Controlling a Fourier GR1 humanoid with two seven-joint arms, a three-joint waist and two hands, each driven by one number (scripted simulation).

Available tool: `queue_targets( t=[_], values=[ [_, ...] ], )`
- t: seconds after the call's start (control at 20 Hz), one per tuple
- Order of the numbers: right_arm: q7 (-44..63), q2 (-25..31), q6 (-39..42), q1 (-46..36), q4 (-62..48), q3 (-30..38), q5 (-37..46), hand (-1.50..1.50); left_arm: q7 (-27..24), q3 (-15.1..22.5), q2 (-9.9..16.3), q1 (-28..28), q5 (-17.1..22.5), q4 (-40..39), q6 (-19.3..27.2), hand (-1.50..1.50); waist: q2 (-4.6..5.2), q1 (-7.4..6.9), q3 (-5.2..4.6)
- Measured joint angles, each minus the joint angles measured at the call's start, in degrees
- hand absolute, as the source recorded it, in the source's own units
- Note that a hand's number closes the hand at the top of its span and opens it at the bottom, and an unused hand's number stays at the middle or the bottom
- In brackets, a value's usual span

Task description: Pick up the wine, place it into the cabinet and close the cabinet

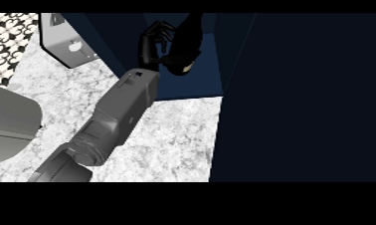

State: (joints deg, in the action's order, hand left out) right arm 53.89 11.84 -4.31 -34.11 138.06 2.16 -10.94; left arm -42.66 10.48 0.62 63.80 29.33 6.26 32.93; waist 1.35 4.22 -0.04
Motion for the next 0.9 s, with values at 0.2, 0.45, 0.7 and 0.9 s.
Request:
queue_targets(
  t=[0.2, 0.45, 0.7, 0.9],
  values=[
    [-0.6, -0.2, 0.2, -0.1, -0.3, 0.0, -0.1, -1.5, 1.0, -0.1, 0.6, 1.0, -0.6, -1.8, -0.3, 1.5, 0.21, 0.27, 0.0],
    [-0.6, -0.4, 0.2, -1.1, -0.4, 0.1, -0.2, -1.5, 1.8, -0.3, 0.6, 1.3, -1.0, -3.6, 1.5, 1.5, 0.45, 0.82, 0.0],
    [-0.6, -0.9, 0.3, -1.4, -0.4, -0.7, -0.4, -1.5, 2.5, -2.0, 0.9, 0.9, 0.3, -3.4, -0.5, 1.5, 0.65, 1.35, -0.04],
    [-0.4, -1.2, 0.0, -2.0, -0.5, -1.1, -0.4, -1.5, 2.0, -4.6, 0.1, -0.7, 2.8, -2.2, -4.1, 1.5, 0.78, 1.54, -0.11]
  ],
)
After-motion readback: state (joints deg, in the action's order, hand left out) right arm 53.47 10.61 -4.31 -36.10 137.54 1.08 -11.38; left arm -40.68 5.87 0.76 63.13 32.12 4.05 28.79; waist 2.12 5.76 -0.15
